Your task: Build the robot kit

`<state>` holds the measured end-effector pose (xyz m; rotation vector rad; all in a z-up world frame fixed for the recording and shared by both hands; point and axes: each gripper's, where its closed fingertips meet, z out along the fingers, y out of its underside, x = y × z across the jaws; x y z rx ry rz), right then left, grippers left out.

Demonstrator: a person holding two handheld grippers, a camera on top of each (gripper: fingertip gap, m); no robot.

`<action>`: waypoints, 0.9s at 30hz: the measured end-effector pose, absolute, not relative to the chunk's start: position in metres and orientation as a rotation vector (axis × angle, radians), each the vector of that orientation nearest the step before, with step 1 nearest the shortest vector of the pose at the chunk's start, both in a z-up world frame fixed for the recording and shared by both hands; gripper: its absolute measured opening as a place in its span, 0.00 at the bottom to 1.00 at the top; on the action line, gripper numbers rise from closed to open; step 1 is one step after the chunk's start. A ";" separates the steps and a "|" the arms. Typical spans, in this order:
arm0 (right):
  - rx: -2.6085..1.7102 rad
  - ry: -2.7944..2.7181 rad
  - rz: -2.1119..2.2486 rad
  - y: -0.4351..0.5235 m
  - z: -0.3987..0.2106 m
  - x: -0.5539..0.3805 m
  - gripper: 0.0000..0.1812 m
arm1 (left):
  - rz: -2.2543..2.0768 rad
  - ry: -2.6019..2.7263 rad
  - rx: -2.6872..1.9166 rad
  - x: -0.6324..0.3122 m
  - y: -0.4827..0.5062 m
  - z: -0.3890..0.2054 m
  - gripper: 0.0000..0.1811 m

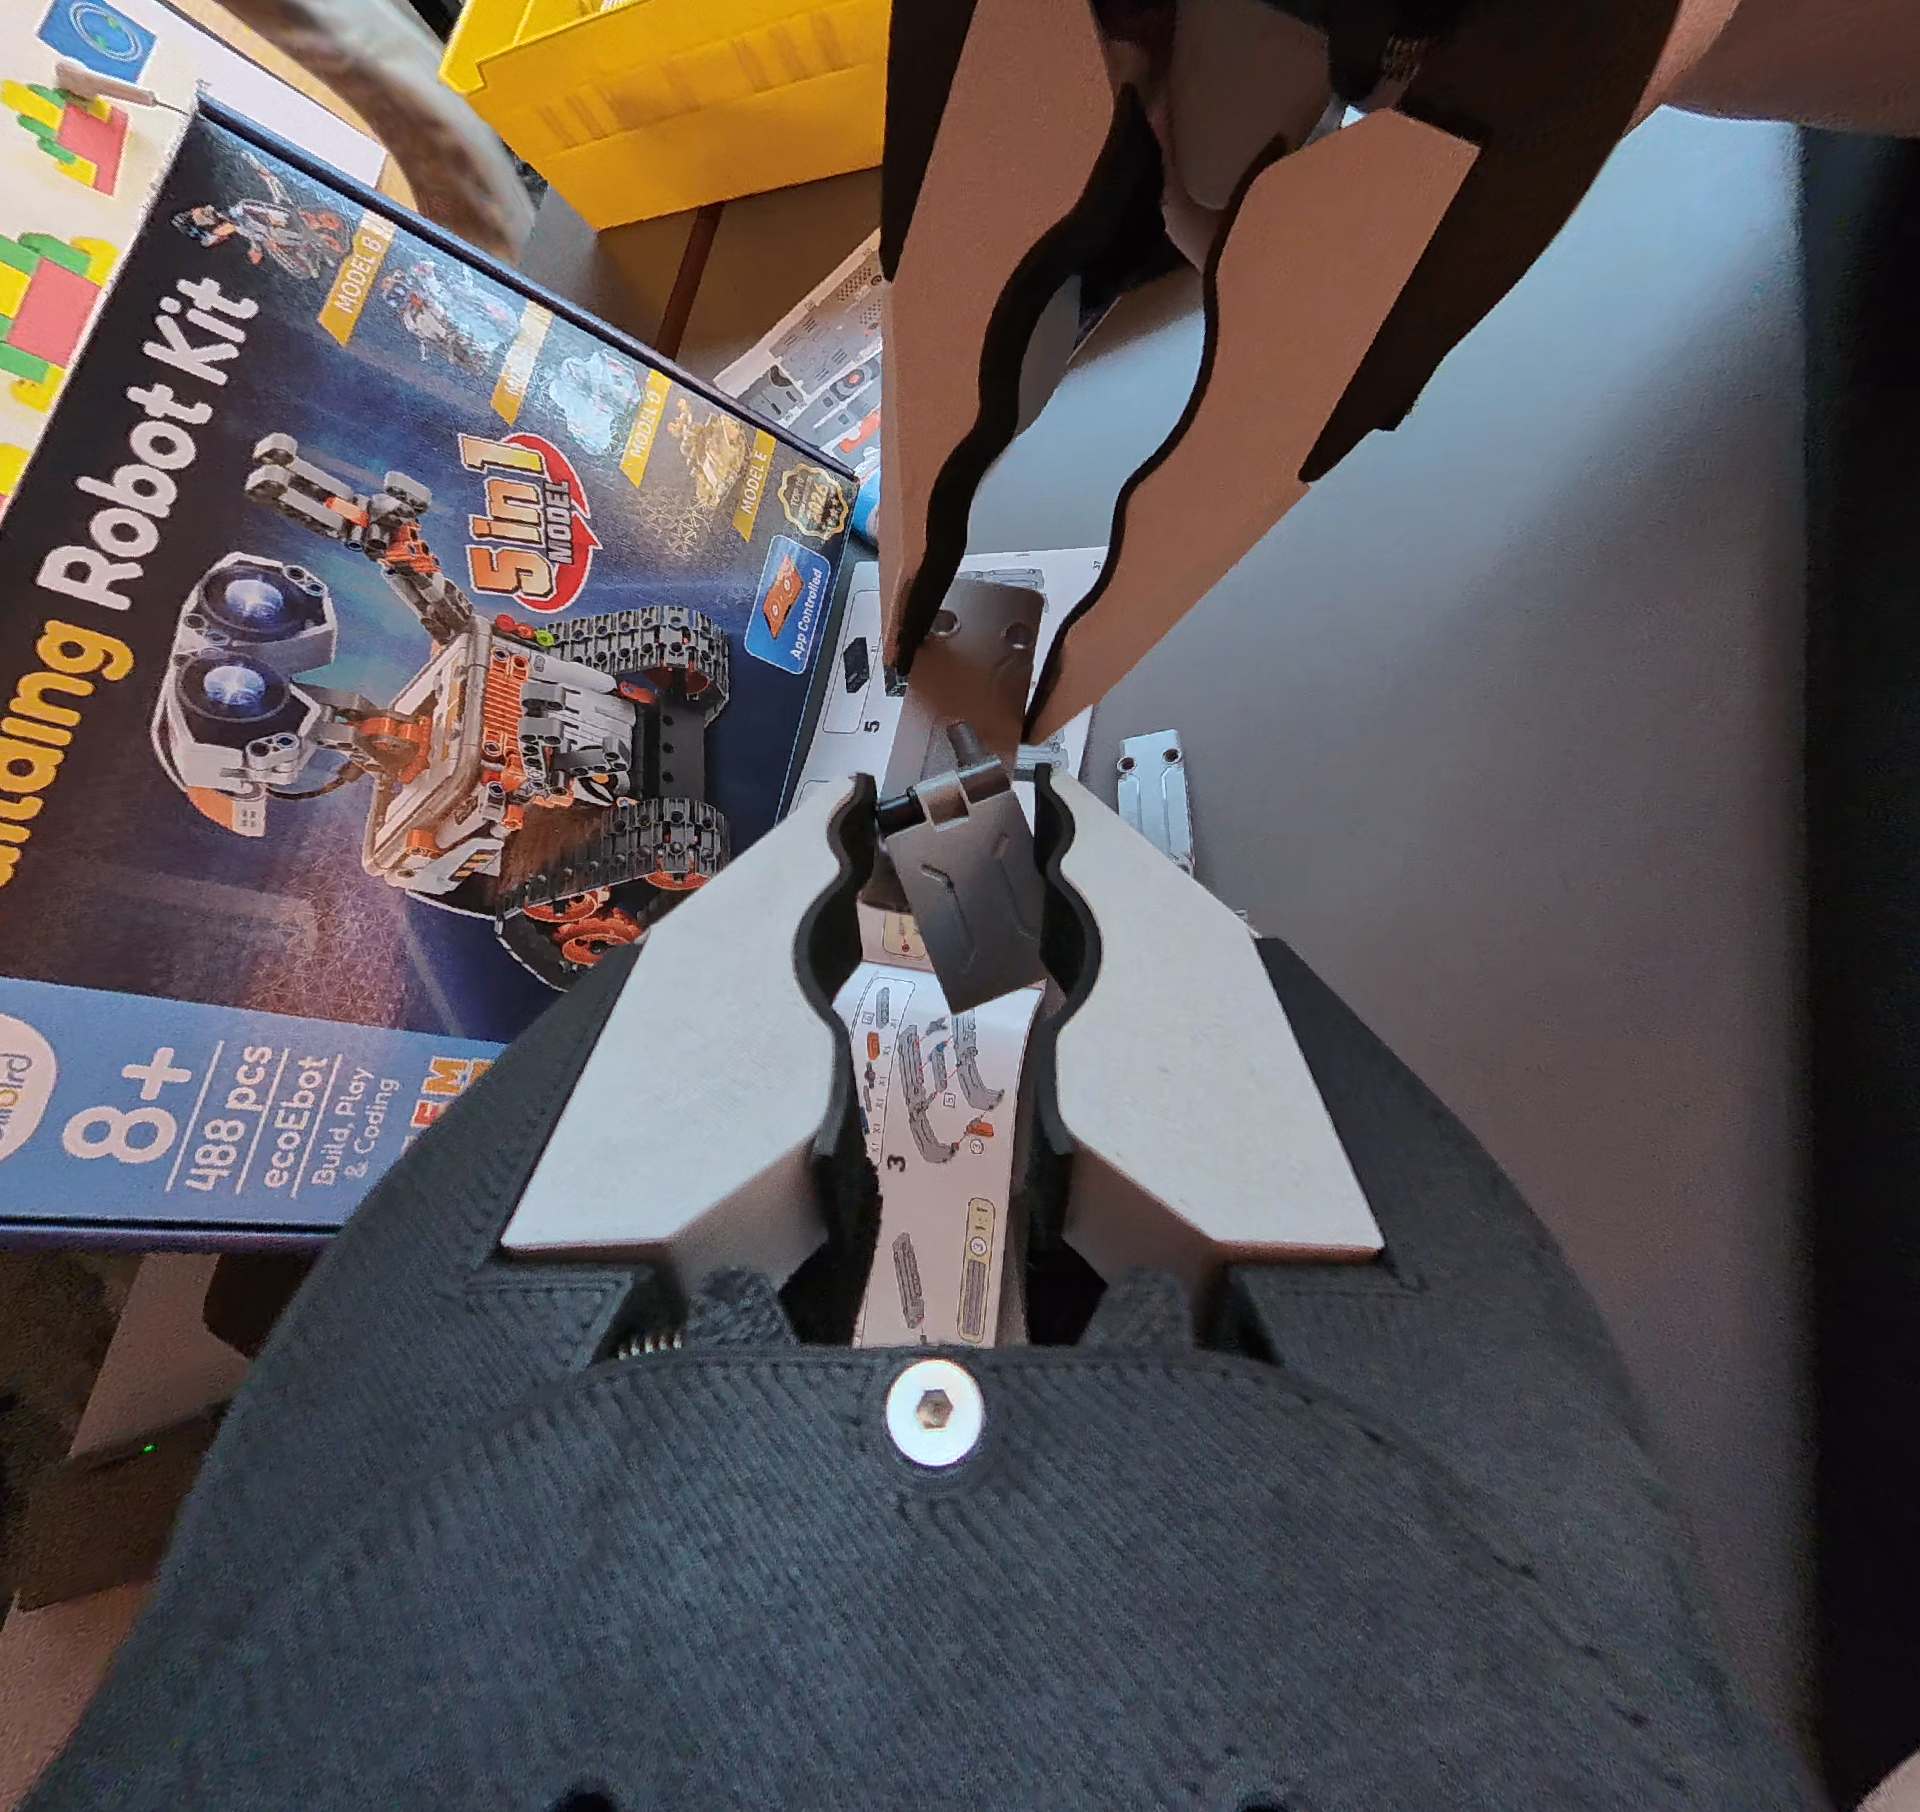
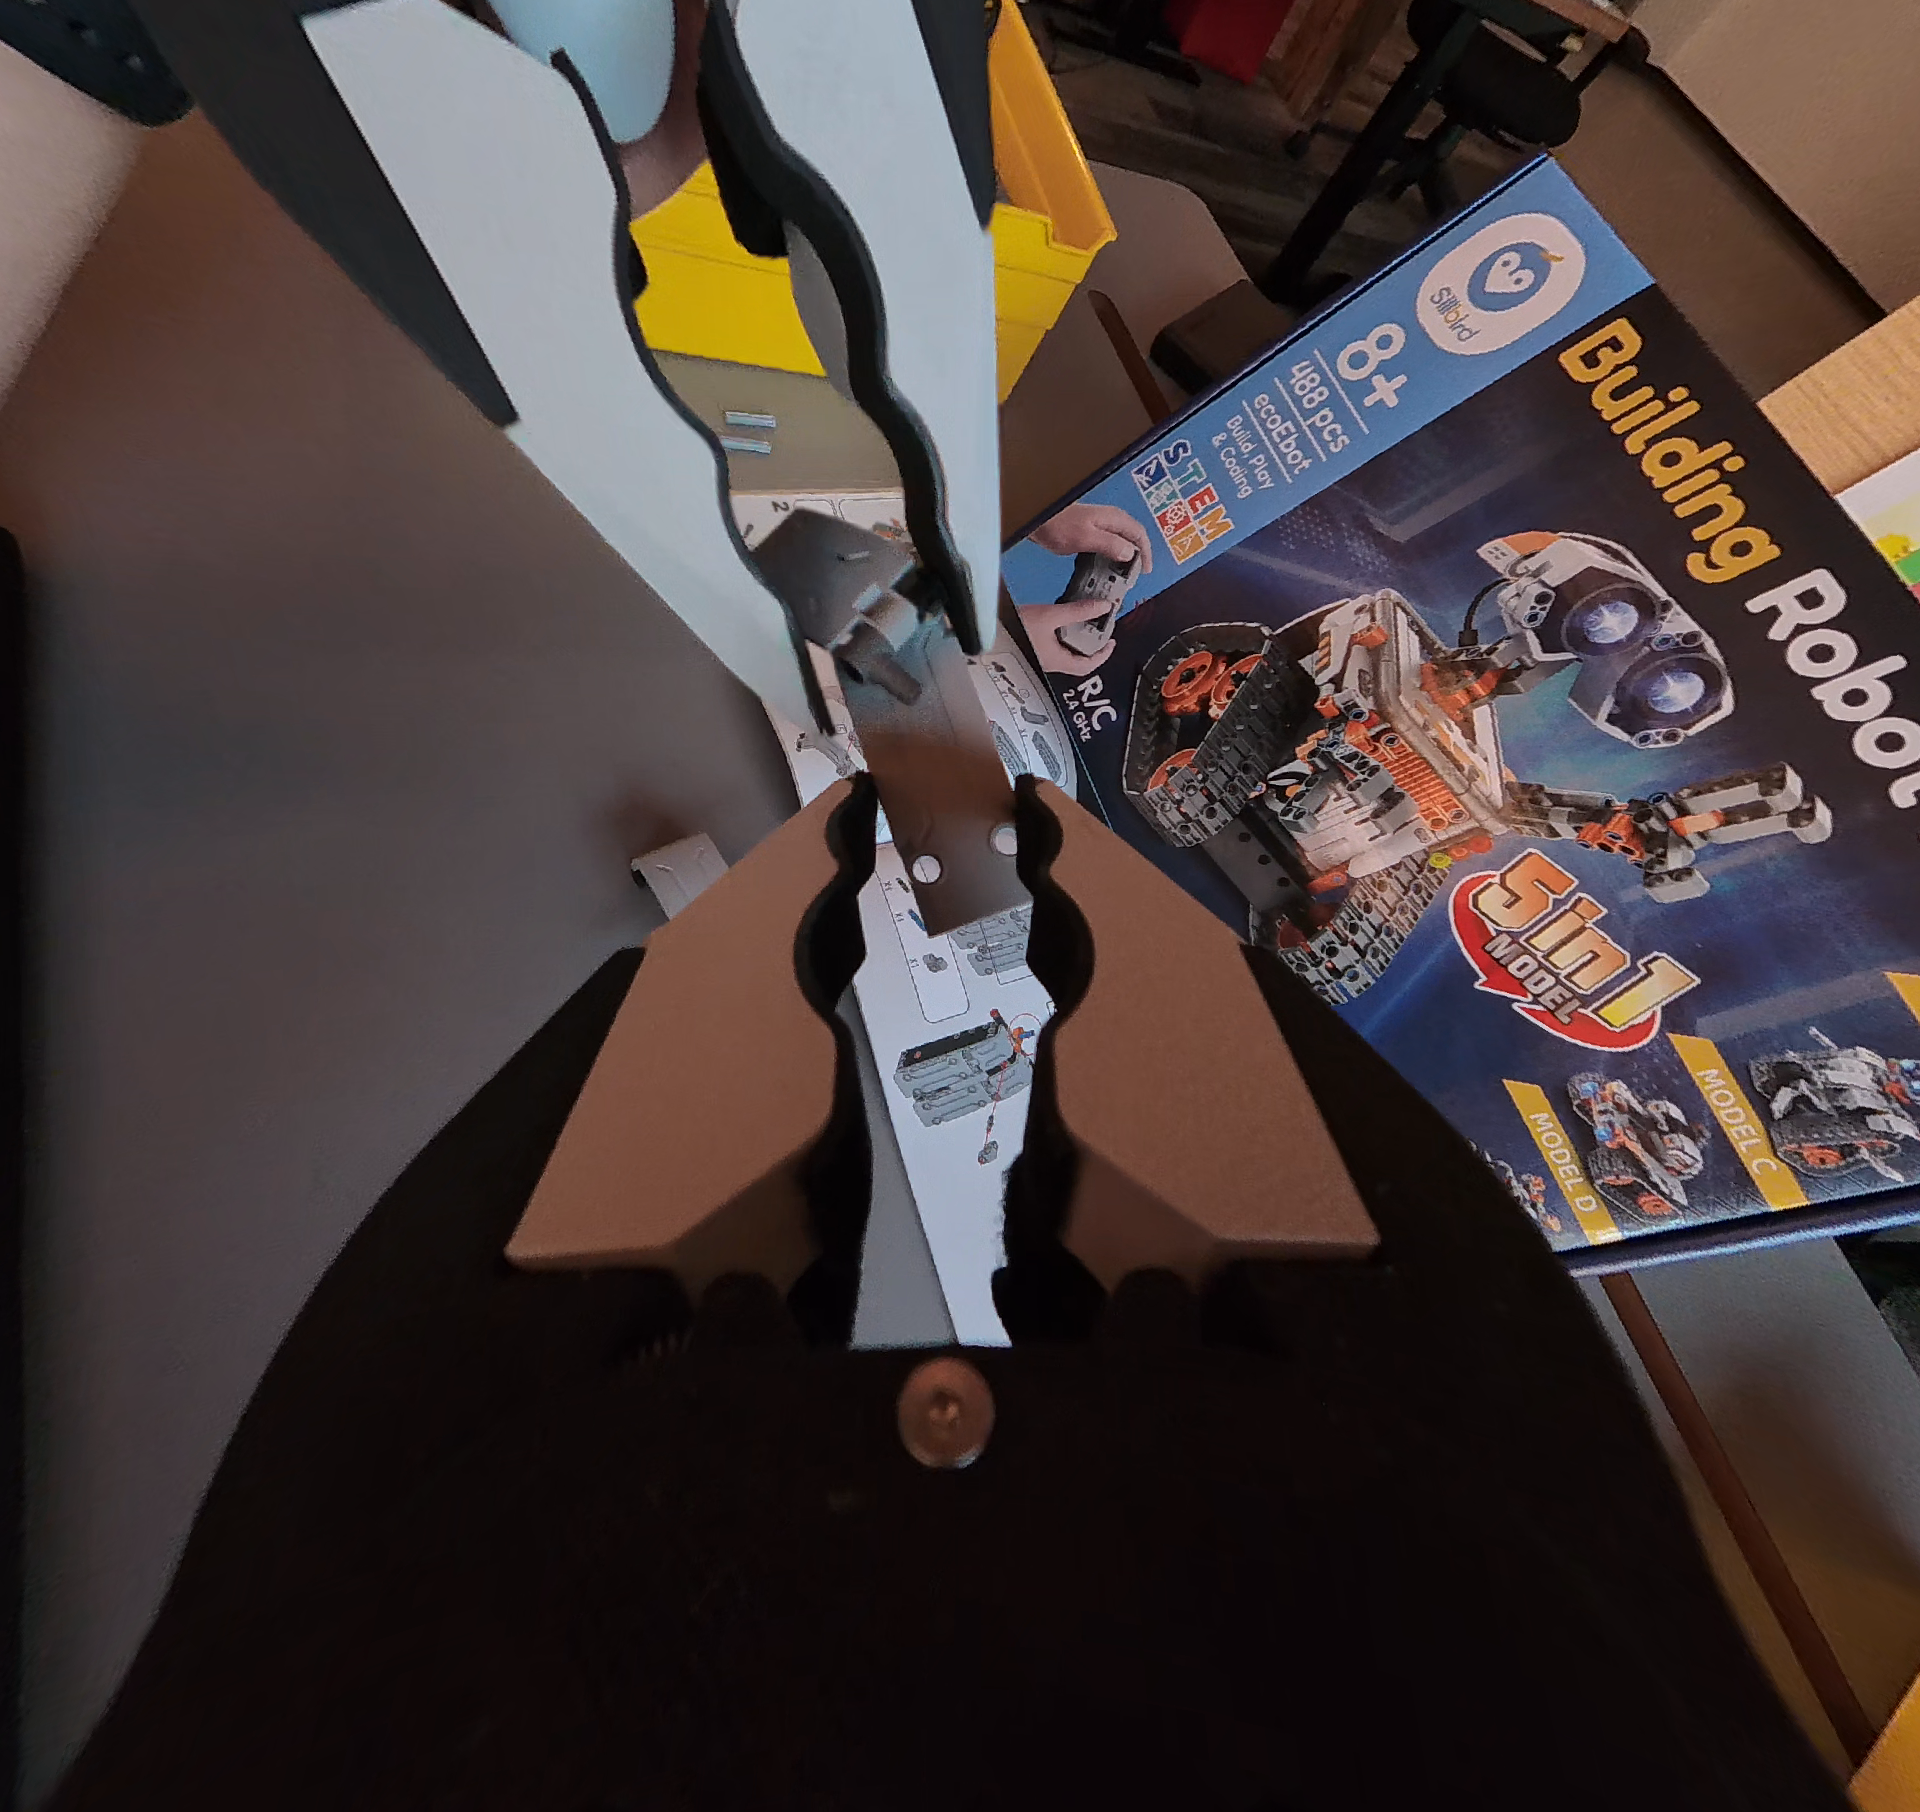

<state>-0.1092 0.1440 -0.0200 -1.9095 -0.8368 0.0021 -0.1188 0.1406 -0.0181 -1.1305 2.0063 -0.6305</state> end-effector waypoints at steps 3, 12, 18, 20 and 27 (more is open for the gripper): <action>-1.910 -0.837 0.027 0.144 -0.021 -0.108 0.14 | -0.631 2.000 -1.143 -0.126 0.142 -0.015 0.16; -1.904 -0.819 0.138 0.144 -0.021 -0.107 0.14 | -0.551 1.993 -1.161 -0.140 0.148 -0.009 0.16; -1.935 -0.841 0.268 0.143 -0.038 -0.119 0.14 | -0.596 2.000 -1.091 -0.136 0.133 0.000 0.16; -1.920 -0.872 0.365 0.139 -0.041 -0.132 0.14 | -0.577 2.051 -1.072 -0.132 0.125 -0.006 0.16; -1.929 -0.947 0.349 0.133 -0.043 -0.131 0.14 | -0.405 2.184 -1.156 -0.135 0.128 -0.035 0.15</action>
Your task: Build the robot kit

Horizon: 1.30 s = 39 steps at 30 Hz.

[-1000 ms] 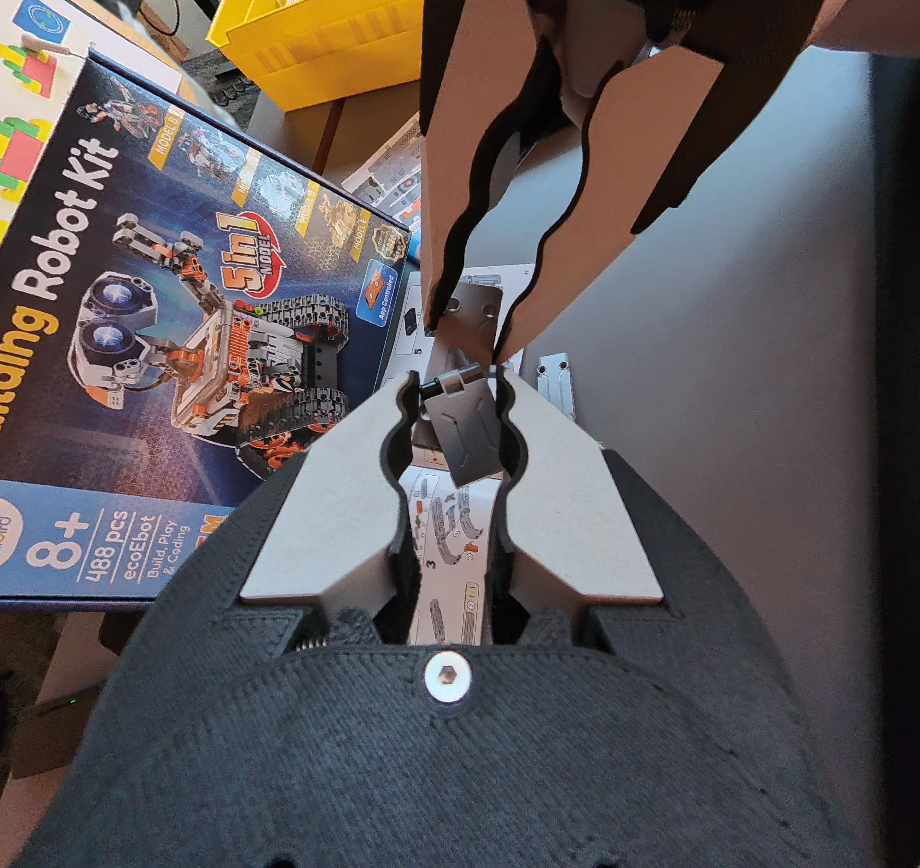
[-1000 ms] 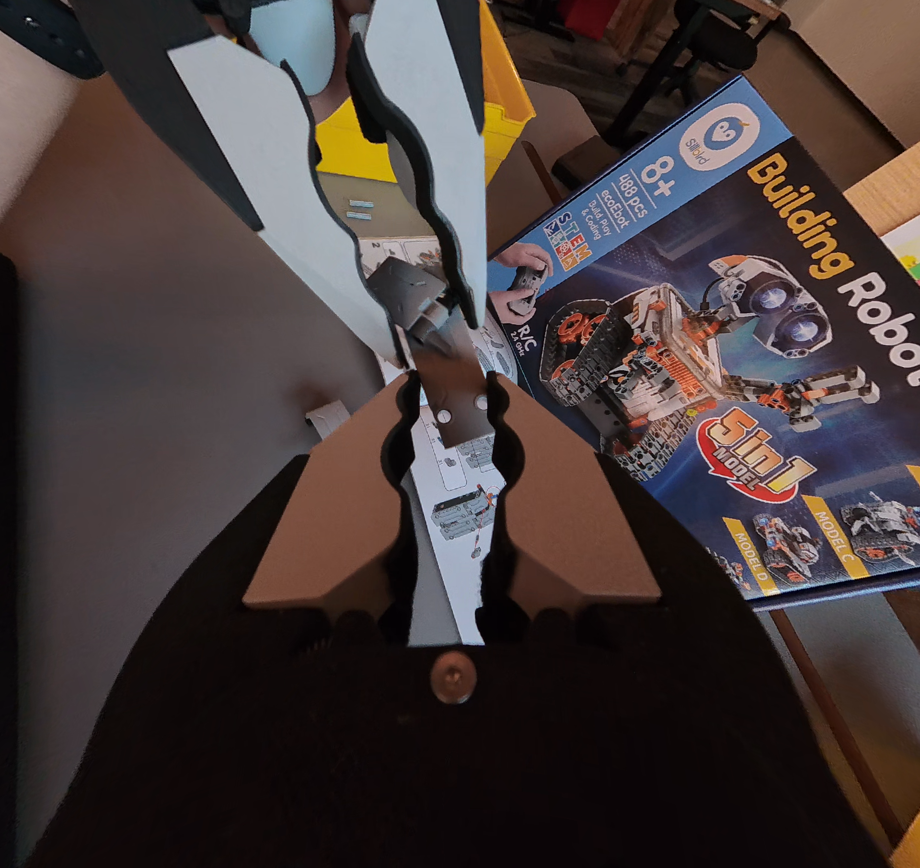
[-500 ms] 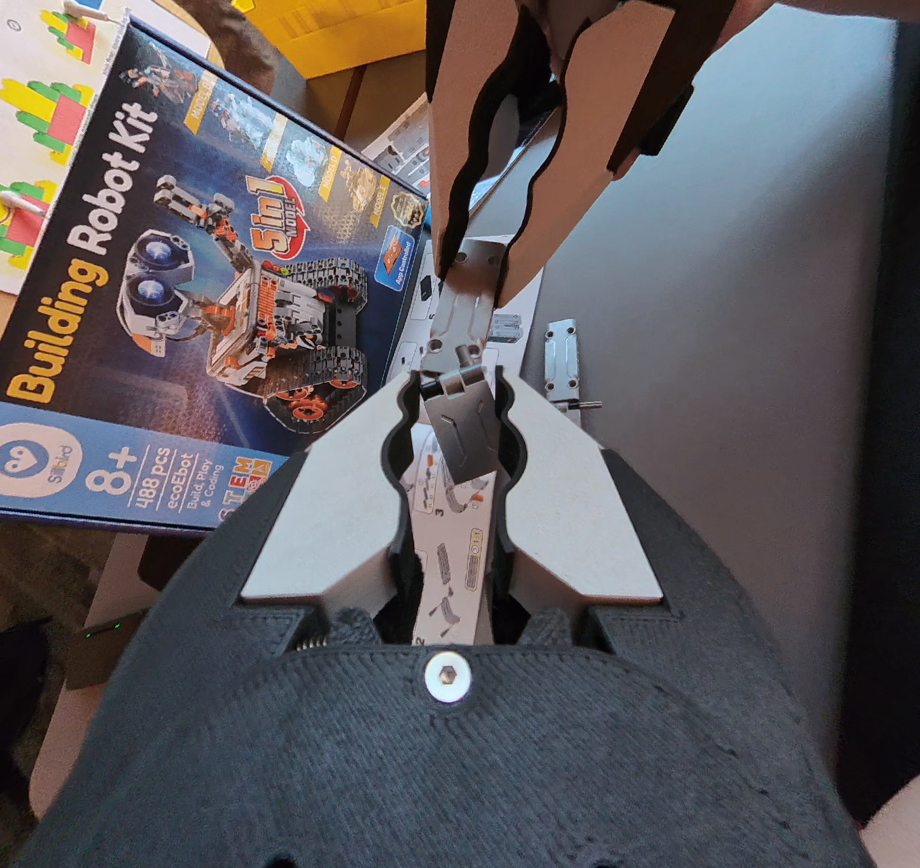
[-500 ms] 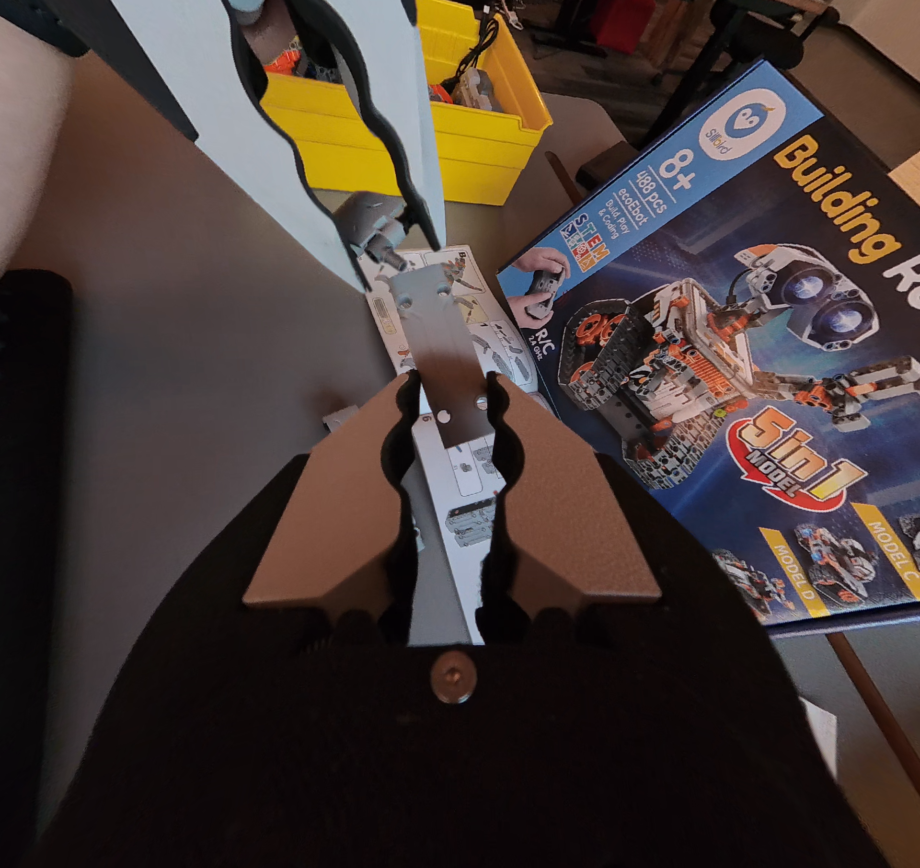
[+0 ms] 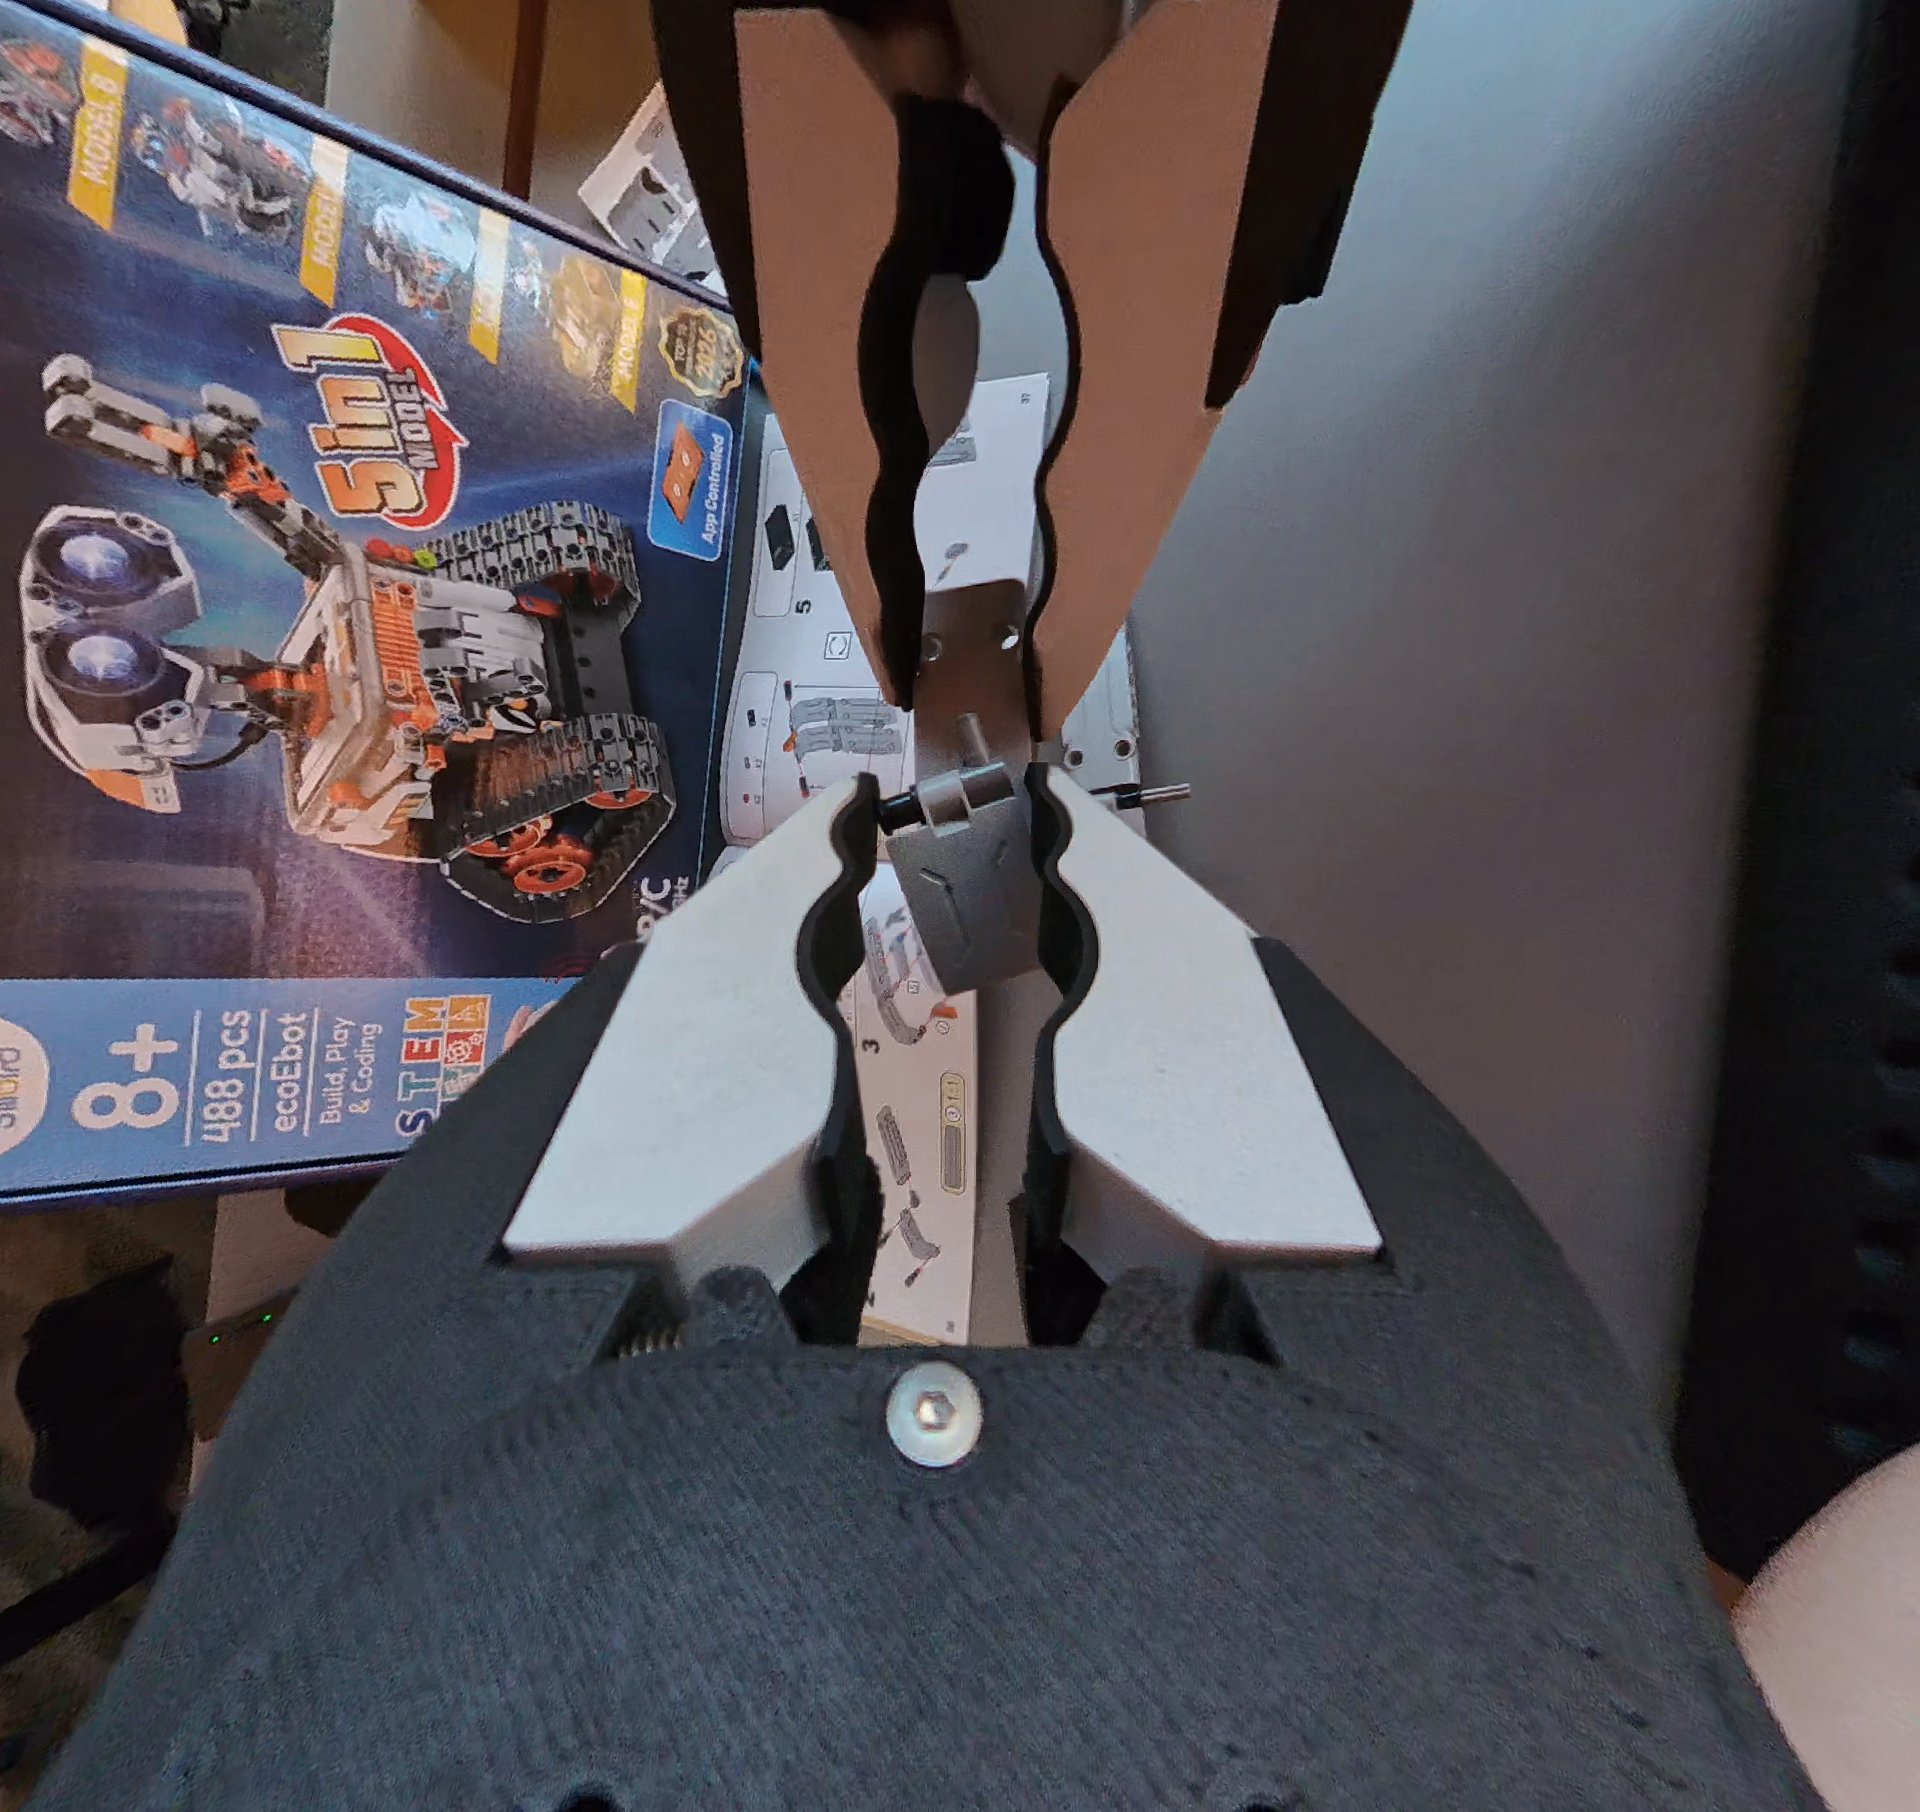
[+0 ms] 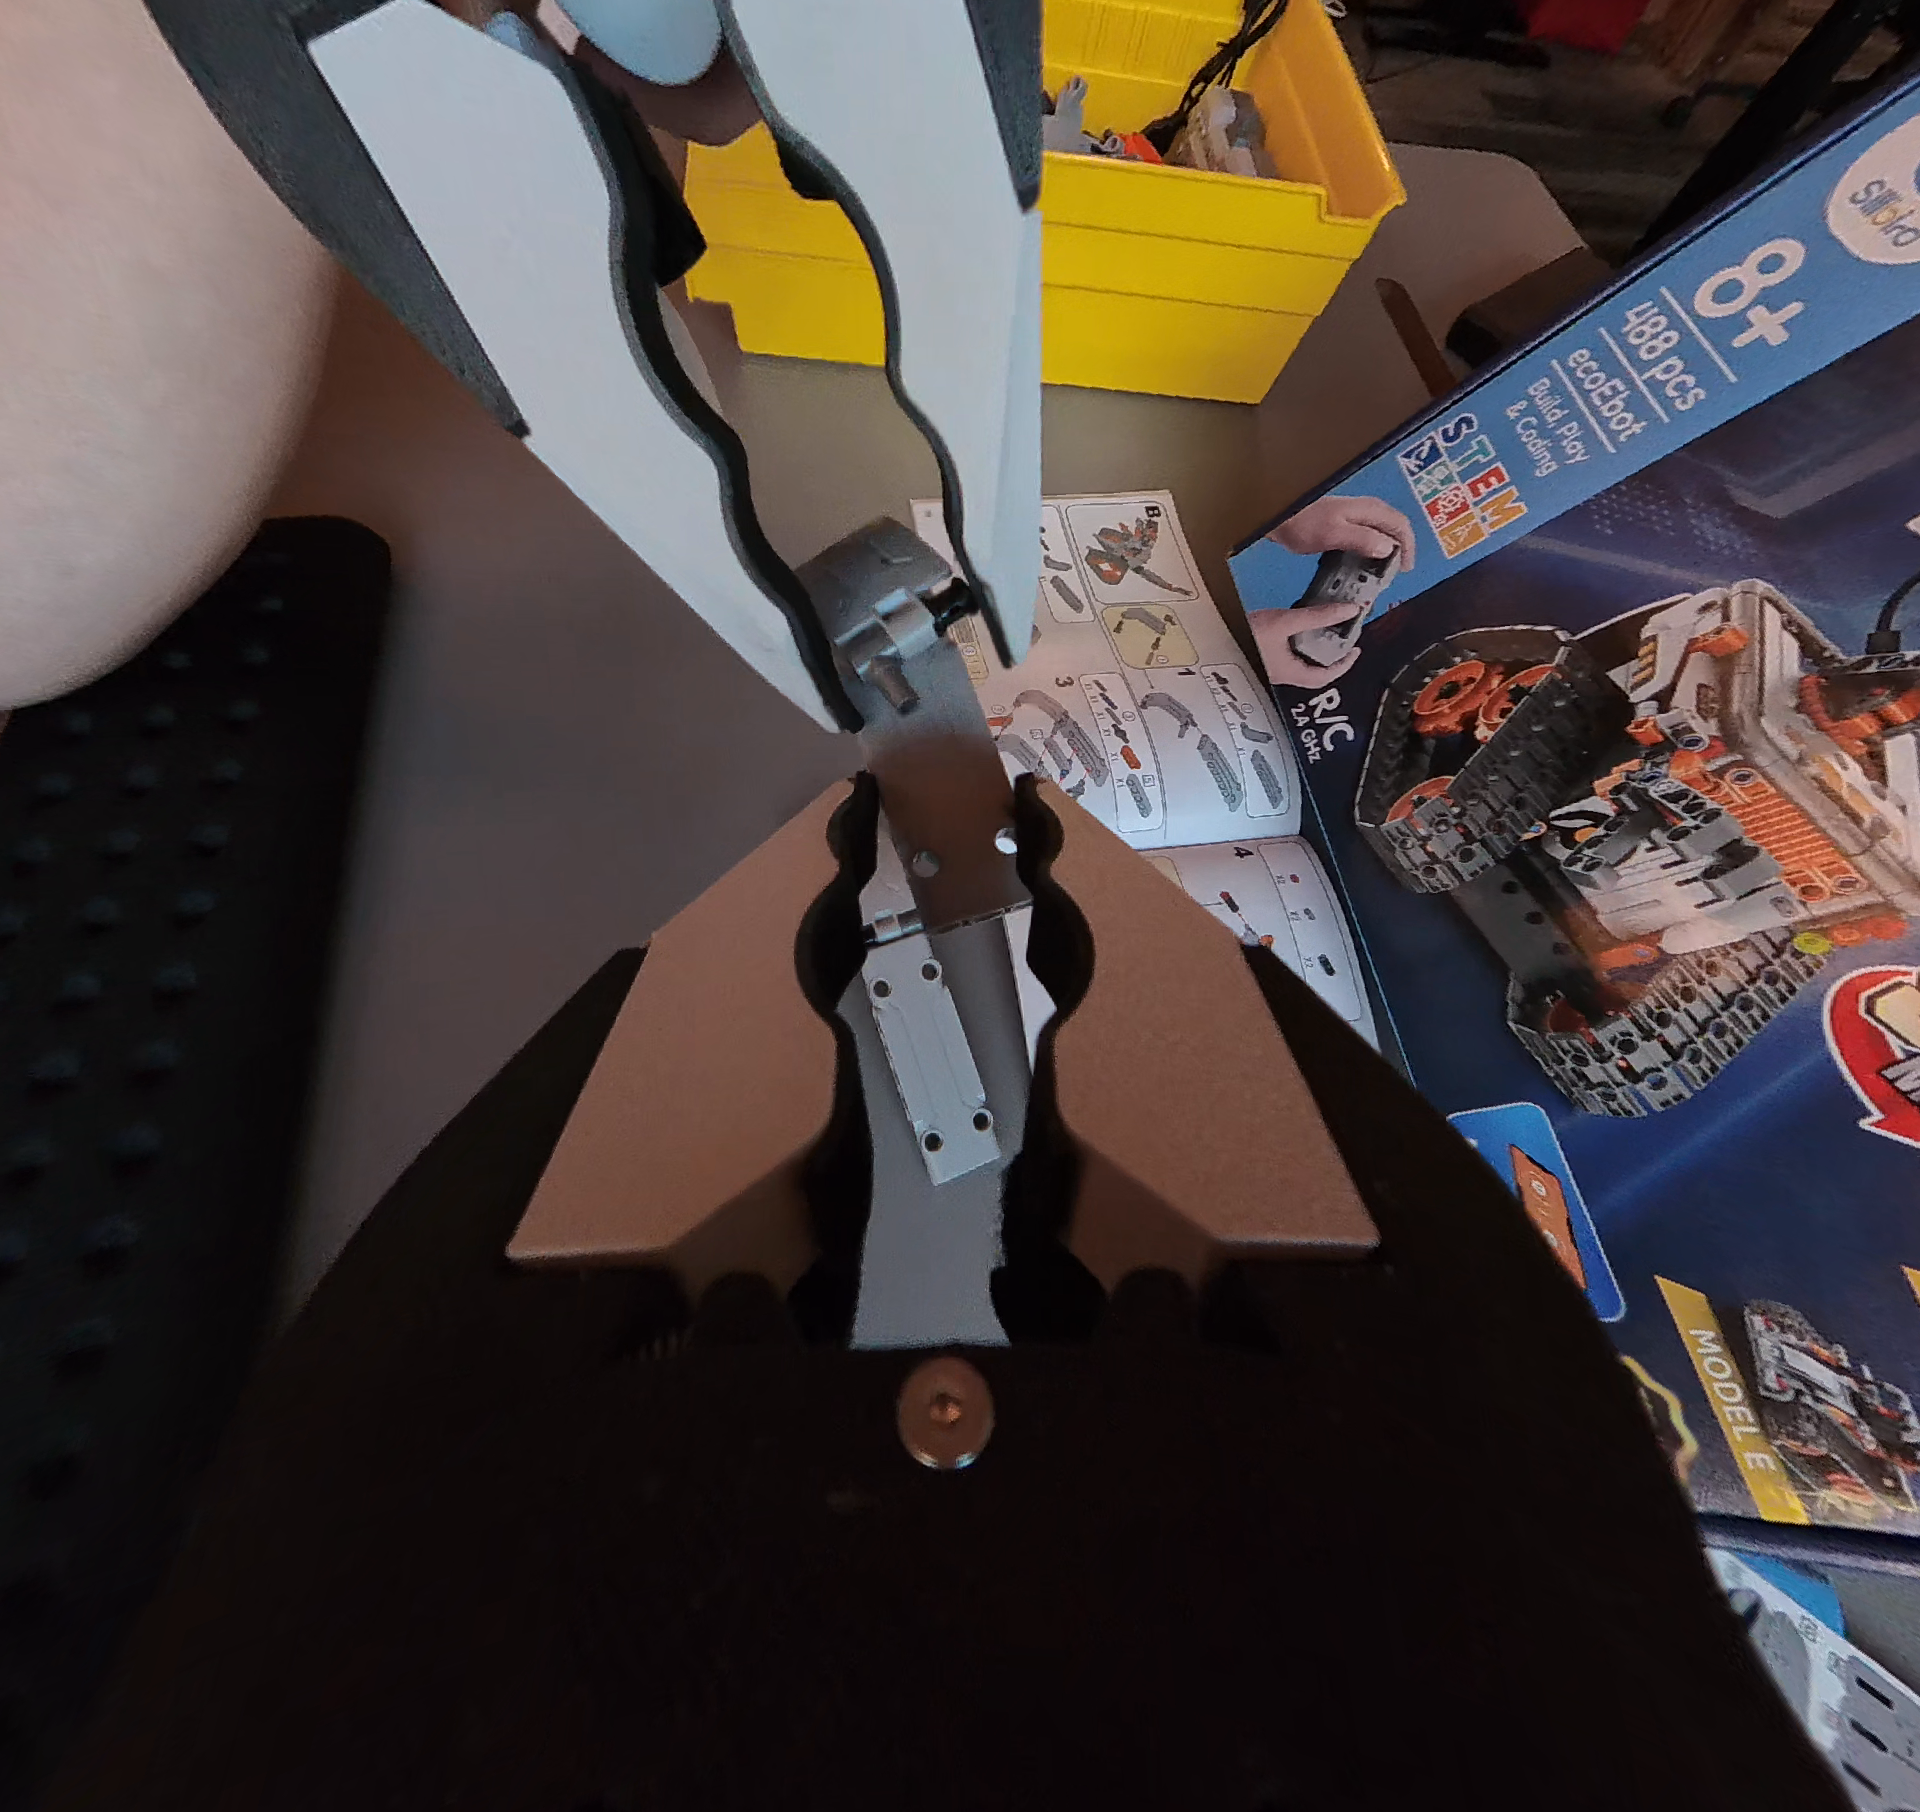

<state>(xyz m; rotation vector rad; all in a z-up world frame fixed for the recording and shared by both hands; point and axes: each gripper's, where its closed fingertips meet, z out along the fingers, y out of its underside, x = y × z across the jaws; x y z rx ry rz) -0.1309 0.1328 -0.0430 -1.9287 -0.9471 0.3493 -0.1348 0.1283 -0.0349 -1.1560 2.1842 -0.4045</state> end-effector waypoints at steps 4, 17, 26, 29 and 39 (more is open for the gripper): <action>-1.926 -0.960 0.359 0.132 -0.044 -0.133 0.14 | -0.394 2.196 -1.137 -0.135 0.127 -0.036 0.15; -1.873 -0.817 0.591 0.136 -0.035 -0.133 0.14 | -0.489 2.115 -1.137 -0.132 0.131 -0.025 0.14; -1.883 -0.828 0.582 0.137 -0.042 -0.133 0.14 | -0.479 2.169 -1.141 -0.133 0.129 -0.034 0.10; -1.876 -0.827 0.606 0.137 -0.044 -0.135 0.14 | -0.464 2.169 -1.141 -0.133 0.131 -0.035 0.12; -1.904 -0.808 0.641 0.140 -0.052 -0.130 0.14 | -0.466 2.118 -1.172 -0.132 0.137 -0.031 0.12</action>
